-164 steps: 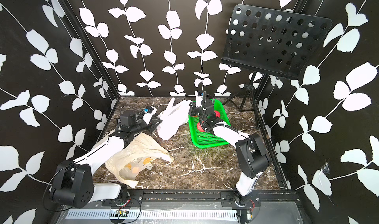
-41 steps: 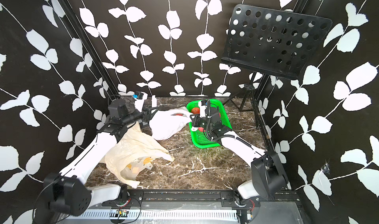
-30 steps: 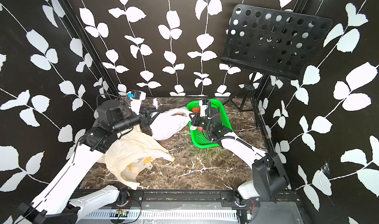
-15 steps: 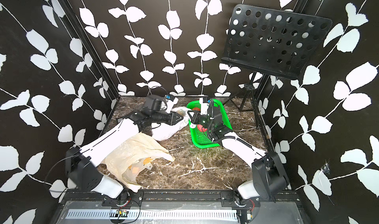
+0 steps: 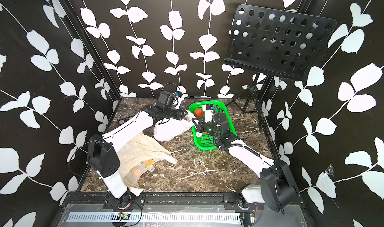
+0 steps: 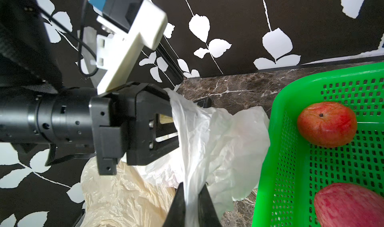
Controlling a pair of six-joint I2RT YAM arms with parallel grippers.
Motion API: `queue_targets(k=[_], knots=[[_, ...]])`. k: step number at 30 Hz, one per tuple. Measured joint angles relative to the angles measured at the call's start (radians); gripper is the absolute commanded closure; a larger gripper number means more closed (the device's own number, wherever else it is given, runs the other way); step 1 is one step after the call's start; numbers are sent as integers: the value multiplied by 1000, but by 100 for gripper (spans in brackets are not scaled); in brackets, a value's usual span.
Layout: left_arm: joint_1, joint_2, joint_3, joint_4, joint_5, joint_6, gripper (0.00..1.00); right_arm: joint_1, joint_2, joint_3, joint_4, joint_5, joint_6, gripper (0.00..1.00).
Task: Untie the knot of a plastic bag & take out the apple
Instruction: Untie the plastic bag at the center of the board.
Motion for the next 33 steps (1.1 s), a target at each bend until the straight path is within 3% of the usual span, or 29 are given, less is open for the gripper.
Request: queue_targets(k=[9,19,26,33], knots=[[13,23,-41,-234,-83,129,60,0,0,-18,68,71,63,89],[20,-130,-258,-355,174,136,59,75,1,-37,79,281,124,91],[20,-233,-380,-303,325,128,52,86,24,9,-49,352,79,91],[19,-331,-371,-115,134,87,52,95,6,-15,-99,295,-30,91]])
